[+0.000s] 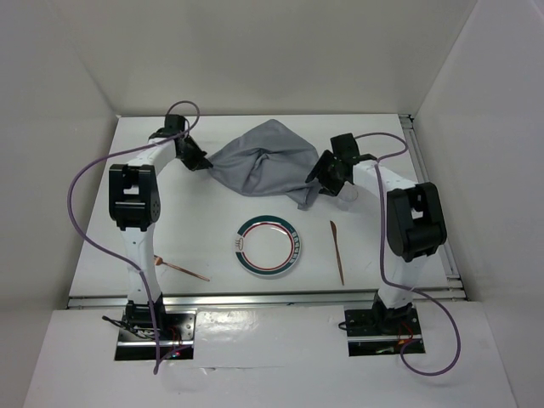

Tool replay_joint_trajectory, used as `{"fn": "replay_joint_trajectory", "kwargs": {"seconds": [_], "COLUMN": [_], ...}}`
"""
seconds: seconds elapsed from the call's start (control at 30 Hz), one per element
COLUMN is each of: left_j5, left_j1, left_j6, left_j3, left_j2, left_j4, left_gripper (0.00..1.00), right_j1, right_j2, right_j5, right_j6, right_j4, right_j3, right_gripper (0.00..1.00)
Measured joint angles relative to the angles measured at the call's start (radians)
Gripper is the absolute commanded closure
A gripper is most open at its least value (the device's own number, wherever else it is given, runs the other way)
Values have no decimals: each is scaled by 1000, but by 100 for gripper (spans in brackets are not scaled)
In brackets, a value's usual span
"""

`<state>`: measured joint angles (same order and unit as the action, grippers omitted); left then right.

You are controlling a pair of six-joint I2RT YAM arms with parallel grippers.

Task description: Set the dinner table for one person

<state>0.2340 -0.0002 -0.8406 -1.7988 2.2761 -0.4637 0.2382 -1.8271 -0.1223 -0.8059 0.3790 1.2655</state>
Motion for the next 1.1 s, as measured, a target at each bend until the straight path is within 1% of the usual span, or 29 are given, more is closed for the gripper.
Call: {"fn": "replay_joint_trajectory", "kwargs": {"seconds": [0.13,0.23,0.27,0.33,0.4,0.5,0.57,0.63,0.7,0.77,0.8,0.87,0.9,0.93,0.97,1.0,1.07,1.1], "left_j5": [6,14,19,30,38,47,52,61,75,93,97,118,129,148,169,190,238,251], "left_j1": [0,2,2,6,10,19,27,38,55,80,94,127,144,163,183,200,226,235], "left_j6": [0,0,0,0,1,4,6,11,23,27,27,24,23,19,13,2,-7,-7], "left_j3": [-19,-19,-19,-19,-19,-26,-43,-78,-132,-223,-284,-451,-520,-584,-615,-615,-567,-516], "left_j2": [0,0,0,0,0,0,-2,-5,-10,-11,-11,-2,-2,-6,-22,-48,-118,-162], "left_j4": [0,-2,-2,-1,-1,-3,-13,-28,-42,-66,-81,-131,-130,-124,-98,-74,-48,-34], "left_gripper": [100,100,100,100,100,100,100,100,100,100,100,100,100,100,100,100,100,100], "right_j1": [3,3,3,4,4,8,11,12,13,11,8,6,5,4,1,-1,0,2], "right_j2": [-29,-51,-61,-76,-85,-94,-100,-114,-146,-193,-236,-319,-360,-380,-386,-374,-332,-294], "right_j5": [19,29,31,33,35,50,62,69,77,79,80,74,68,60,48,31,-5,-19], "right_j6": [-8,-11,-11,-6,-8,-4,15,45,79,121,142,176,192,202,211,216,223,226], "right_j4": [-3,-3,-3,-4,-3,-2,12,23,35,54,84,101,103,92,80,66,24,-6], "right_j3": [0,7,14,31,51,102,165,264,399,562,689,922,1041,1117,1165,1177,1141,1078], "right_gripper": [39,50,63,84,100,100,100,100,100,100,100,100,100,100,100,100,100,100]}}
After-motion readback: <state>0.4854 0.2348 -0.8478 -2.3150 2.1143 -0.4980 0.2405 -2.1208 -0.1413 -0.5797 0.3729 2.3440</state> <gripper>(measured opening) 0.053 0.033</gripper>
